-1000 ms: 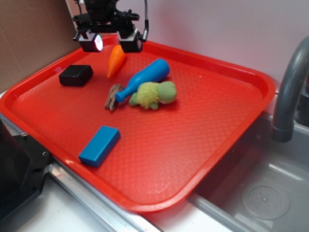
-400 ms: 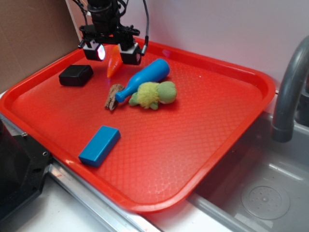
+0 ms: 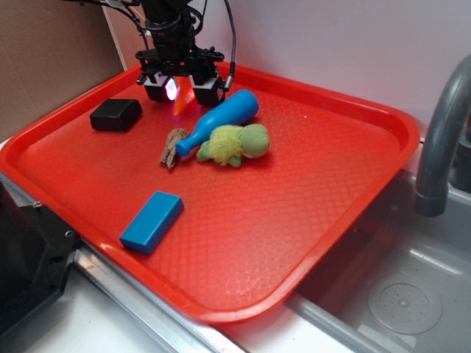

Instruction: Grab the carrot.

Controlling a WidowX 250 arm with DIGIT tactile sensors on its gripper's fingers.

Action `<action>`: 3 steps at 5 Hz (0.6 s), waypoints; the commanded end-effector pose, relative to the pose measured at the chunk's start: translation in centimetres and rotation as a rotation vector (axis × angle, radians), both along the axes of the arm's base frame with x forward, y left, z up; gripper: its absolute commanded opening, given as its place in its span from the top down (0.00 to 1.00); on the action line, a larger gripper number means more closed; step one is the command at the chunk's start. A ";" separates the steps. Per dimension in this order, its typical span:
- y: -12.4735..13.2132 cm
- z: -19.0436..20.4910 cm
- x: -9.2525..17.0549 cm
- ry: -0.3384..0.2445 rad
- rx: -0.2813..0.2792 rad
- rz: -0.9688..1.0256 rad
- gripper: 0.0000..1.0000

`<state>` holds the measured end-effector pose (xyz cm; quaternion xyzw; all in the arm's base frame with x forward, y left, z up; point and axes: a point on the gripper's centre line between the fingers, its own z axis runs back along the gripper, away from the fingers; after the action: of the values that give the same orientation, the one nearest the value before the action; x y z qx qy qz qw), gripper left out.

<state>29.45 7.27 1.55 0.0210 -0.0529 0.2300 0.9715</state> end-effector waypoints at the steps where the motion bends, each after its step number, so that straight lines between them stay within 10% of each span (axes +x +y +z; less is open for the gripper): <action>1: -3.2 9.2 -6.1 0.100 0.046 -0.231 1.00; 3: -7.1 19.2 -12.1 0.057 0.002 -0.289 1.00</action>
<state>16.82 -0.74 19.51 0.0226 -0.0087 0.0881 0.9958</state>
